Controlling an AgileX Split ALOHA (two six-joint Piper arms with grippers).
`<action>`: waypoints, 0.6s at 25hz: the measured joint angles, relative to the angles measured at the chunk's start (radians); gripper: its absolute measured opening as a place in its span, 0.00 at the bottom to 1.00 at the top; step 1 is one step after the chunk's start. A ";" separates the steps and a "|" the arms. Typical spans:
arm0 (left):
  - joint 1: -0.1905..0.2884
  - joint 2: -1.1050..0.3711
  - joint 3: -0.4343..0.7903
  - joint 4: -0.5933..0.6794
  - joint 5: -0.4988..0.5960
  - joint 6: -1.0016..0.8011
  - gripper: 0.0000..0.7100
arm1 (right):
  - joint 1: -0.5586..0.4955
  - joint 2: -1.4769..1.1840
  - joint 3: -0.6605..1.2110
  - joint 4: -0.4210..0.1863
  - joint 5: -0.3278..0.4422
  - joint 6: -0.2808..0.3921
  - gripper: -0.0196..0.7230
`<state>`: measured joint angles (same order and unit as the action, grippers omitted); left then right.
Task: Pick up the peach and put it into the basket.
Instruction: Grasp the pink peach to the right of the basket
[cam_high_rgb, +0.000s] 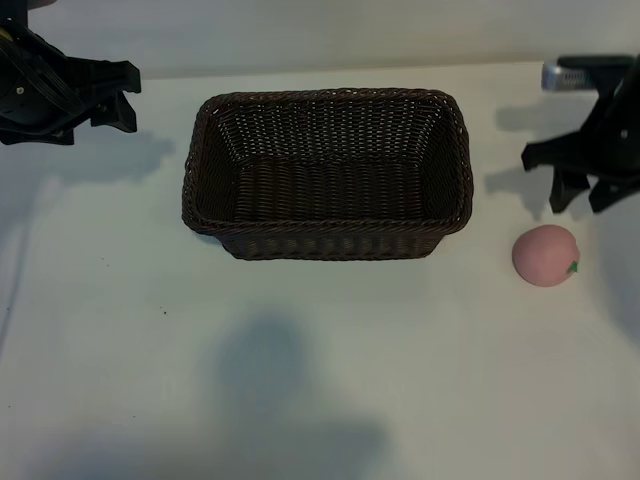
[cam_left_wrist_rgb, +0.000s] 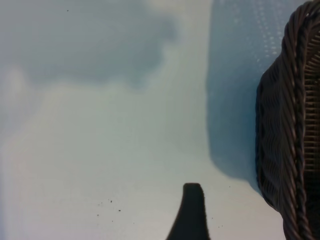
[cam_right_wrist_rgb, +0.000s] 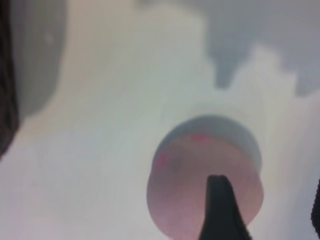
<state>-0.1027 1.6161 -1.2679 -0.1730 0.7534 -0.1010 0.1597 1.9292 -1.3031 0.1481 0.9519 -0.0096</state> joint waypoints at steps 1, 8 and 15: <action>0.000 0.000 0.000 0.000 0.000 0.000 0.84 | 0.000 0.000 0.015 0.001 -0.001 0.000 0.61; 0.000 0.000 0.000 0.000 0.000 0.000 0.84 | 0.000 -0.001 0.117 0.058 -0.114 -0.025 0.61; 0.000 0.000 0.000 0.000 0.000 0.000 0.84 | 0.000 -0.006 0.184 0.103 -0.219 -0.037 0.58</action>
<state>-0.1027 1.6161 -1.2679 -0.1730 0.7534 -0.1010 0.1597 1.9230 -1.1191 0.2514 0.7329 -0.0470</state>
